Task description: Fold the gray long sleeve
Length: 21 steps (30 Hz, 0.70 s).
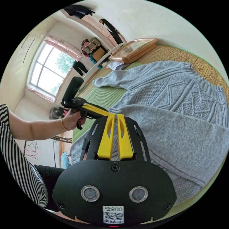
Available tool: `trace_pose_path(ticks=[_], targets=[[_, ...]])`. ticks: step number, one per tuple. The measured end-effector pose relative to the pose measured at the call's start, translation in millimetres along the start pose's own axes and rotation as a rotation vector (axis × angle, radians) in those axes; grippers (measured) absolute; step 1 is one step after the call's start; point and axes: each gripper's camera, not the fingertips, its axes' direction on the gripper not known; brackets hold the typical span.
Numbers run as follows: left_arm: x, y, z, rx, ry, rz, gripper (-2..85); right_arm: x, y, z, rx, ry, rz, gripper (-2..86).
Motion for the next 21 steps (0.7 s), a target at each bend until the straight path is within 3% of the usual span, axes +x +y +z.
trace_pose_path(ticks=[8, 12, 18, 21], targets=[[26.1, -17.9, -11.5, 0.125, -0.134, 0.058, 5.8, 18.2, -21.4, 24.9, -0.103, 0.146, 0.051, 0.3], [21.9, -36.5, 17.1, -0.056, -0.253, 0.08, 4.5, 17.4, -19.1, 21.3, -0.084, 0.135, 0.07, 0.2], [35.7, -47.9, 7.5, 0.032, -0.269, 0.128, 3.2, 8.9, -13.0, 2.6, -0.001, 0.113, 0.071, 0.1], [29.3, -56.8, 24.1, -0.026, -0.287, 0.105, 3.6, 15.0, -17.2, 12.9, -0.041, 0.13, 0.1, 0.1]])
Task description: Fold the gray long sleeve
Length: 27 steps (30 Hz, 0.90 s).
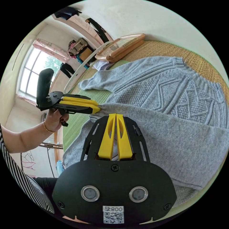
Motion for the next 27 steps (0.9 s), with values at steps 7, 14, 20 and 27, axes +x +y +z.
trace_pose_path(ticks=[7, 14, 20, 27], targets=[[17.3, -2.3, 0.8, 0.187, 0.055, -0.044, 3.1, 10.7, 33.3, -64.4, 0.15, -0.002, 0.063, 0.1], [14.7, -19.4, 36.1, 0.13, 0.127, -0.1, 2.3, 93.8, 115.0, -125.2, 0.102, 0.43, 0.413, 0.1], [54.0, -53.8, 33.5, 0.277, 0.278, 0.014, 3.9, 68.5, 148.4, -148.4, 0.243, 0.383, 0.377, 0.1], [131.0, -173.5, 93.1, 0.171, 0.444, 0.272, 7.2, 62.2, 174.4, -153.4, 0.257, 0.379, 0.366, 0.1]])
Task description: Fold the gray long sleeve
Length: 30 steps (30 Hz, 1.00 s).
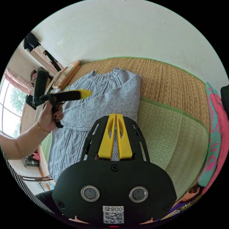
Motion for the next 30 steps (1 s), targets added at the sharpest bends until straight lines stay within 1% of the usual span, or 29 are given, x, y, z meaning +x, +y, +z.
trace_pose_path(ticks=[3, 5, 8, 12, 14, 16, 18, 21, 23, 25, 26, 27, 30], targets=[[-5.3, -40.7, 32.8, -0.051, 0.002, 0.023, 6.9, 2.9, 7.9, 2.8, -0.019, 0.011, -0.017, 0.0], [-7.3, -61.3, 53.5, -0.122, -0.006, 0.048, 4.1, 5.3, 12.7, 3.9, -0.029, -0.002, -0.03, 0.0], [-4.0, -74.9, 67.1, -0.158, -0.028, 0.073, 1.4, 14.0, 21.5, 2.6, -0.021, -0.02, -0.01, 0.1], [5.1, -85.7, 79.1, -0.179, -0.051, 0.108, 0.5, 26.2, 33.9, -7.1, 0.004, -0.052, 0.049, 0.1], [6.3, -87.5, 93.4, -0.248, -0.119, 0.113, 0.4, 27.5, 36.4, -13.8, 0.024, -0.057, 0.052, 0.0], [6.9, -86.2, 92.2, -0.233, -0.116, 0.124, 0.5, 27.6, 35.8, -20.8, 0.06, -0.027, 0.05, 0.0], [7.9, -84.0, 84.6, -0.214, -0.116, 0.125, 0.8, 27.3, 32.4, -17.1, 0.049, -0.022, 0.031, 0.0], [15.4, -73.4, 58.4, -0.109, -0.099, 0.154, 1.0, 24.2, 29.4, -0.2, -0.012, 0.027, -0.014, 0.1], [19.7, -59.1, 42.2, -0.04, -0.072, 0.162, 0.7, 19.8, 30.8, 1.3, -0.002, 0.049, -0.033, 0.1], [19.1, -48.8, 44.6, -0.067, -0.066, 0.167, 0.4, 12.0, 32.9, 3.2, 0.0, 0.095, -0.062, 0.1], [15.9, -43.9, 54.5, -0.149, -0.107, 0.154, 0.4, 10.1, 33.4, 3.9, 0.001, 0.105, -0.069, 0.1], [13.6, -41.5, 59.9, -0.194, -0.121, 0.145, 0.3, 6.9, 34.8, 5.0, 0.012, 0.124, -0.078, 0.1], [9.3, -32.8, 43.7, -0.146, -0.061, 0.105, 0.2, 3.7, 35.0, 5.7, 0.018, 0.144, -0.085, 0.1]])
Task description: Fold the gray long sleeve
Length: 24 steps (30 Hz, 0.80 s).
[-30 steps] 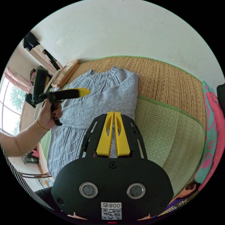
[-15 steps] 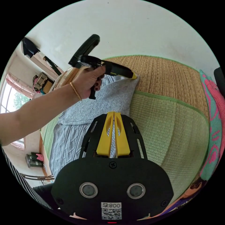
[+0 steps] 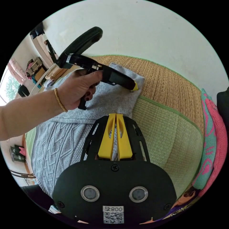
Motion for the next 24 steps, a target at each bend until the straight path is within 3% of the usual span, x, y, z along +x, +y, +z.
trace_pose_path(ticks=[5, 8, 10, 16, 18, 24], targets=[[15.8, 48.7, -50.0, 0.091, 0.02, 0.042, 0.1, 12.6, -11.3, -18.3, 0.01, -0.089, 0.062, 0.0], [9.2, 77.0, -50.8, -0.027, -0.044, 0.005, 0.1, 17.2, -20.9, -25.5, 0.053, -0.106, 0.091, 0.0], [0.5, 91.5, -48.6, -0.1, -0.012, -0.023, 0.1, 19.0, -33.5, -1.7, -0.056, -0.093, 0.083, 0.1], [-5.1, 161.0, -133.2, 0.09, -0.019, -0.13, 0.4, 16.3, -46.3, -5.6, -0.075, -0.11, 0.057, 0.0], [-11.5, 196.2, -162.4, 0.145, -0.048, -0.209, 0.6, 3.2, -48.8, -11.7, -0.056, -0.151, 0.029, 0.0], [-60.2, 353.3, -264.4, 0.383, -0.118, -0.735, 3.5, -77.5, -76.7, 4.3, -0.104, -0.365, -0.17, 0.0]])
